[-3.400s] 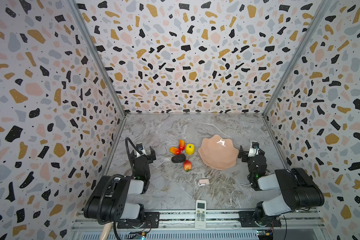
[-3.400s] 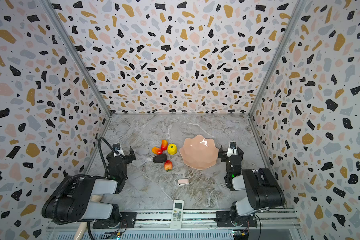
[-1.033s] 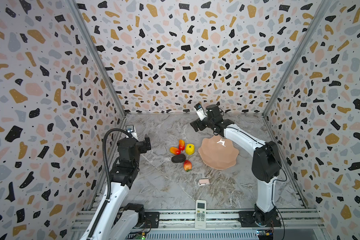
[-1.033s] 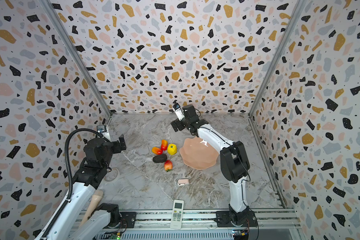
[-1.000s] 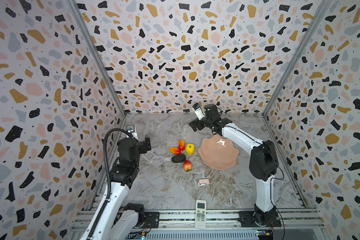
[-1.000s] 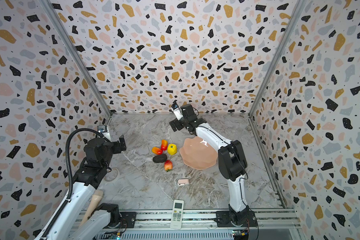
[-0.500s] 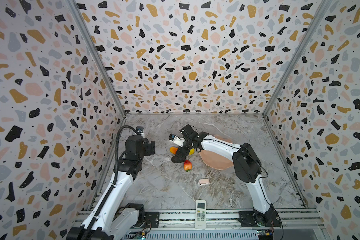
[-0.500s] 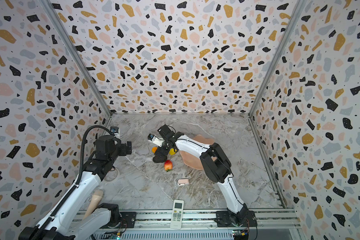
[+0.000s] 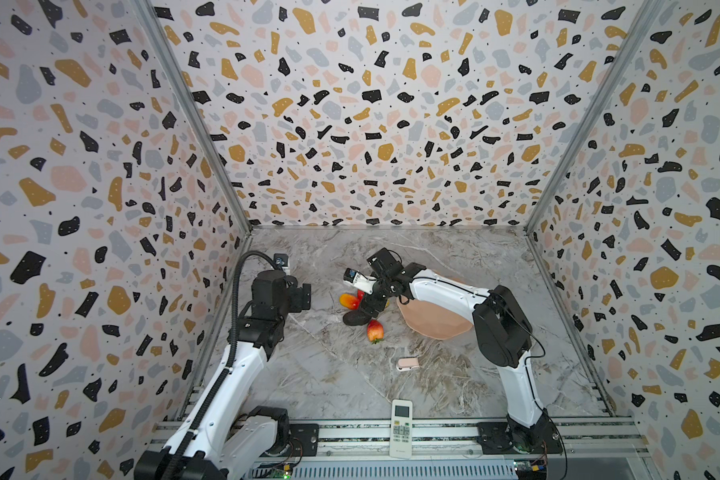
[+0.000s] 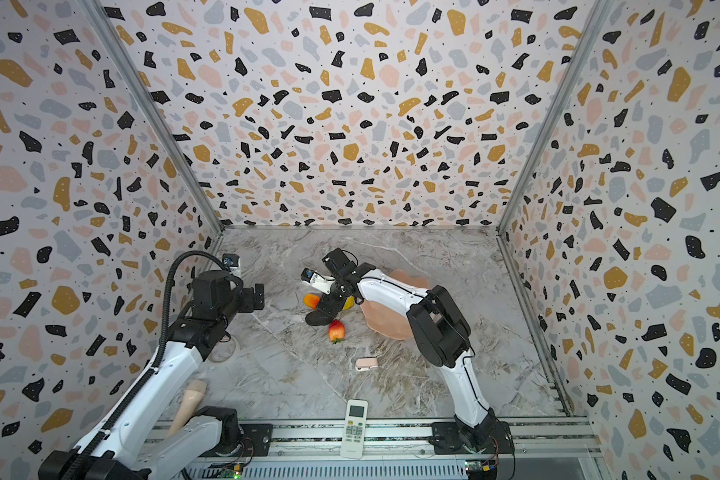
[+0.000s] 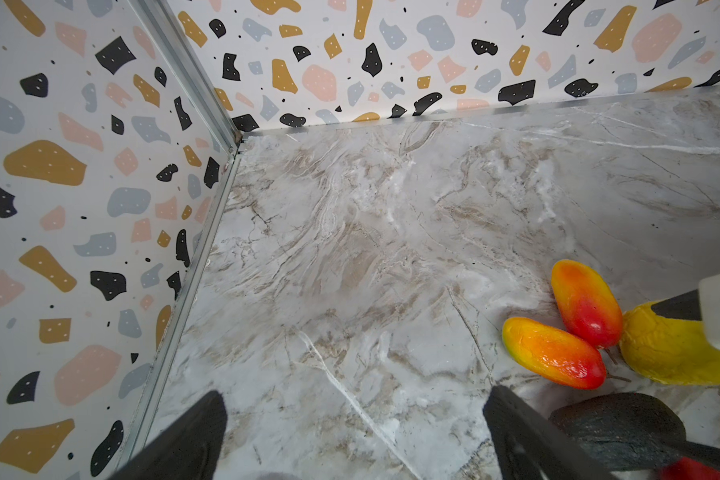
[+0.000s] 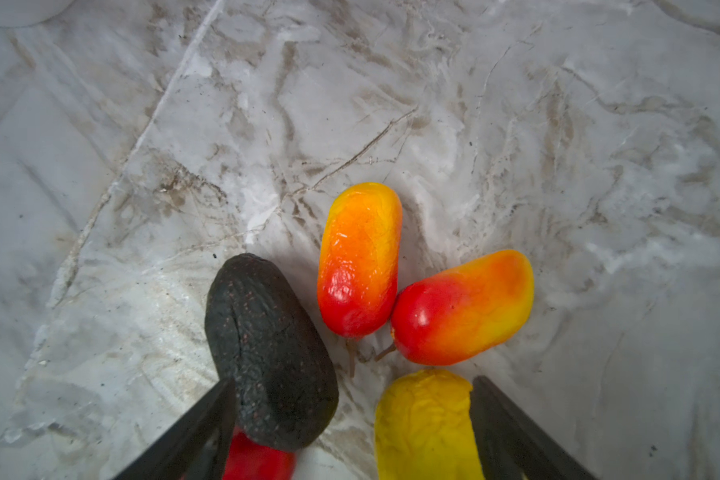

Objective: Place and organize the fake fruits in the fruit bowl
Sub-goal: 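Lower the right gripper and close it on the dark green avocado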

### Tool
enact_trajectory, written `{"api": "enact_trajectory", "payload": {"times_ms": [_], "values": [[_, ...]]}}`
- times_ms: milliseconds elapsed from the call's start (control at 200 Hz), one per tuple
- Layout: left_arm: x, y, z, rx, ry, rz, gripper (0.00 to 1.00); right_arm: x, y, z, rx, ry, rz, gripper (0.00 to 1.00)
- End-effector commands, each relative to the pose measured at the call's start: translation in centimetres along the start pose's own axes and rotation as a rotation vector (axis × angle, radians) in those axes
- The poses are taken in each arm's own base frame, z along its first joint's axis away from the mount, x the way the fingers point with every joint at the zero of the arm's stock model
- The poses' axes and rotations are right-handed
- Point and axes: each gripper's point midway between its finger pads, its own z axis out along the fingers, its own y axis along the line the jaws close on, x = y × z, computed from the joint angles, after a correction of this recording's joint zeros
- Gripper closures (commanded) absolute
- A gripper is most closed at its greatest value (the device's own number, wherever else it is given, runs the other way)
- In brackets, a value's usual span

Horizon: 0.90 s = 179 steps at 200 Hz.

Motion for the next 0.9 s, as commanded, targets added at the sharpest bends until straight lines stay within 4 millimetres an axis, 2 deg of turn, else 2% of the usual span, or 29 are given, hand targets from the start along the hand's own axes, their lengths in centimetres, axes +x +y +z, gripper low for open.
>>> {"api": "enact_trajectory", "payload": {"times_ms": [0,235,786,891], "values": [[-0.6,0.0,-0.1,0.003,-0.023,0.007,0.00,-0.8,1.4,-1.6,-0.038,-0.021,-0.024,0.15],[-0.6,0.1,0.1,-0.002,-0.017,0.010,0.00,-1.1,3.4,-0.9,-0.097,-0.042,-0.053,0.18],[-0.9,-0.2,-0.2,0.018,-0.034,0.006,0.01,0.9,2.4,3.2,-0.087,0.043,-0.012,0.32],[-1.0,-0.1,-0.2,0.018,-0.032,0.006,0.00,0.8,2.4,3.6,-0.093,0.043,-0.007,0.39]]}}
